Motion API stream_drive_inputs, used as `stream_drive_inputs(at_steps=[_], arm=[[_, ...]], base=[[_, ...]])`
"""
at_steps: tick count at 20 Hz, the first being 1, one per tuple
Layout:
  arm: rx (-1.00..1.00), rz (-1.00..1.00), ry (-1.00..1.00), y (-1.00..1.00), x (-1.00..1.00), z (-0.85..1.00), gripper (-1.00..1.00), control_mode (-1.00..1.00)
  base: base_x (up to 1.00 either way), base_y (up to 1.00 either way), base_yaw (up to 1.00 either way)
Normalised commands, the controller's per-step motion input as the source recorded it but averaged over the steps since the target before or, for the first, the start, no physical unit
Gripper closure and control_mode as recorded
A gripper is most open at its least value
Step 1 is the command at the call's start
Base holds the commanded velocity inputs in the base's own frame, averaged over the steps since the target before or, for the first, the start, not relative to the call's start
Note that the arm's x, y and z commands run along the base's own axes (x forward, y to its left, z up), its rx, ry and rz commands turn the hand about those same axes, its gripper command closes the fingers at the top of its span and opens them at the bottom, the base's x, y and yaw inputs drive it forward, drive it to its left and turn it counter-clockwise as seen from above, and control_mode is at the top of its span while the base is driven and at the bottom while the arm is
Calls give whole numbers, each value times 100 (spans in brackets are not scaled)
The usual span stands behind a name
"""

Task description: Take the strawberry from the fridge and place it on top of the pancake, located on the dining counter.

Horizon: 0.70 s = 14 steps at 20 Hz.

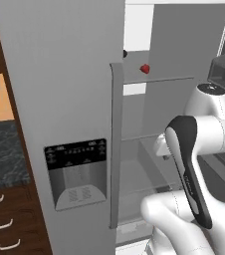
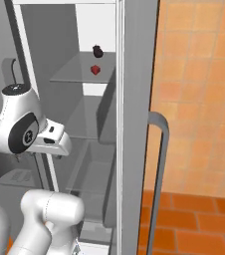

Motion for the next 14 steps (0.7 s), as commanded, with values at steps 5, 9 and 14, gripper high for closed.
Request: stream_drive_inputs(at_steps=[5,9,14], arm=[[0,0,0,0,0,0,-100,100],[0,0,0,0,0,0,-100,100],[0,0,0,0,0,0,-100,100]], base=[[37,-1,3],[39,-2,2],[17,-19,4]])
